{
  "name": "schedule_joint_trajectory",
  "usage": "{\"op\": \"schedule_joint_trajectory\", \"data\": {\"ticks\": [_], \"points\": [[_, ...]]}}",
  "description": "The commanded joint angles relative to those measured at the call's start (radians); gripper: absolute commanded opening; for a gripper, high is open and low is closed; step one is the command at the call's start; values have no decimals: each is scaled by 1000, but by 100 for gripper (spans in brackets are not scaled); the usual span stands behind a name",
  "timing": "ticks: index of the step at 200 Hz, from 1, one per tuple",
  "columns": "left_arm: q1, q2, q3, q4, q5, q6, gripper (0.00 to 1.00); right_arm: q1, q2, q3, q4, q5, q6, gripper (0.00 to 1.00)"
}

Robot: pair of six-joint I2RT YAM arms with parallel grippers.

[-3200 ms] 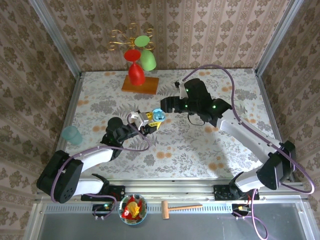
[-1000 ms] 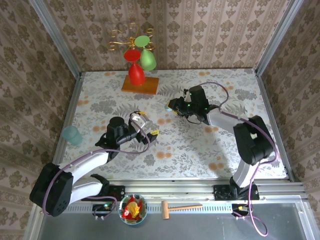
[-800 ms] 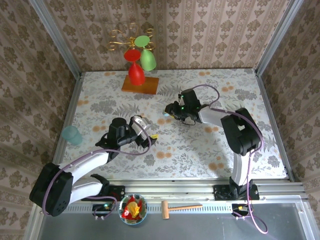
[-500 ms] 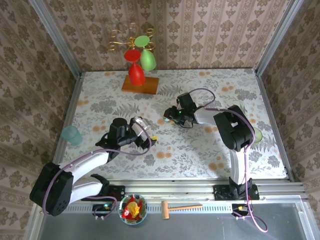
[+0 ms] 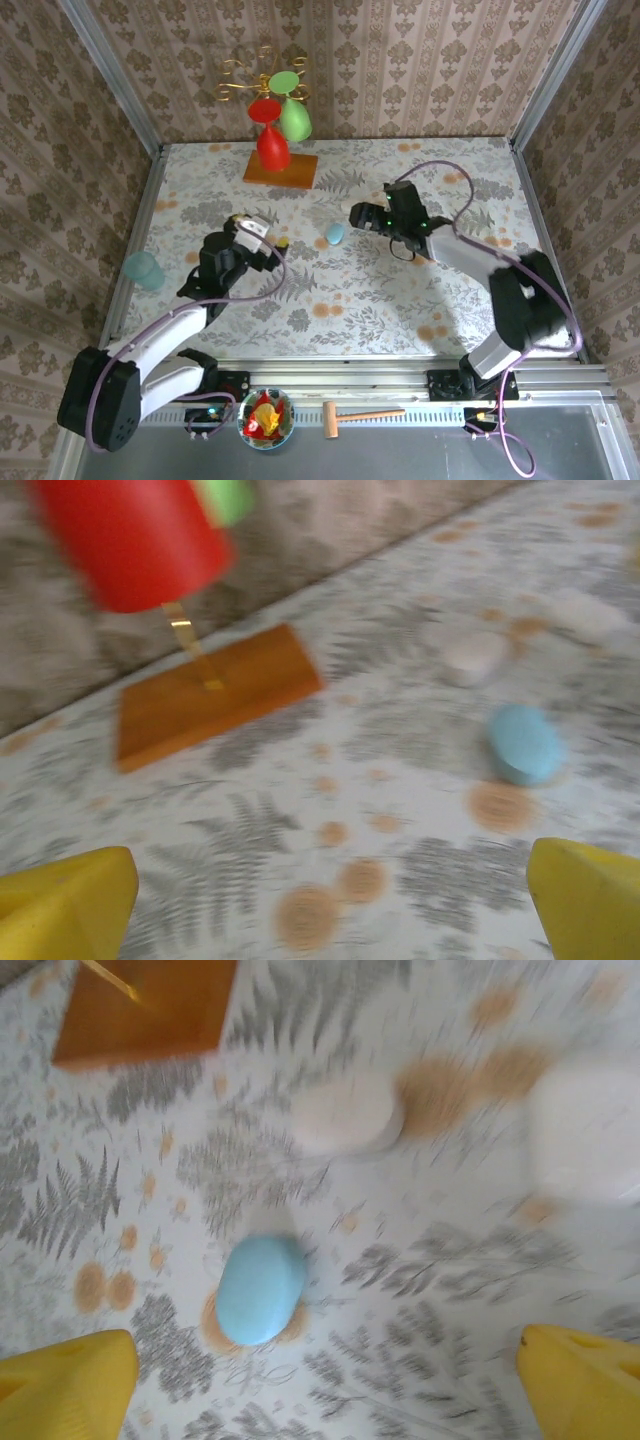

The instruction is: Insert wireless bluetooth earbuds into charging case

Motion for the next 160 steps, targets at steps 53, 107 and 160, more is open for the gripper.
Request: {"op": "schedule_joint_trajectory", "data": {"ticks": [53, 107, 160], "points": [[247, 120, -151, 269, -185, -62, 100, -112, -458, -440, 293, 535, -562, 100], [348, 389, -94, 512, -92, -73, 100, -311, -370, -667, 713, 338, -518, 100], [421, 533, -31, 515, -18, -133, 100, -343, -181, -613, 849, 231, -535, 100]]}}
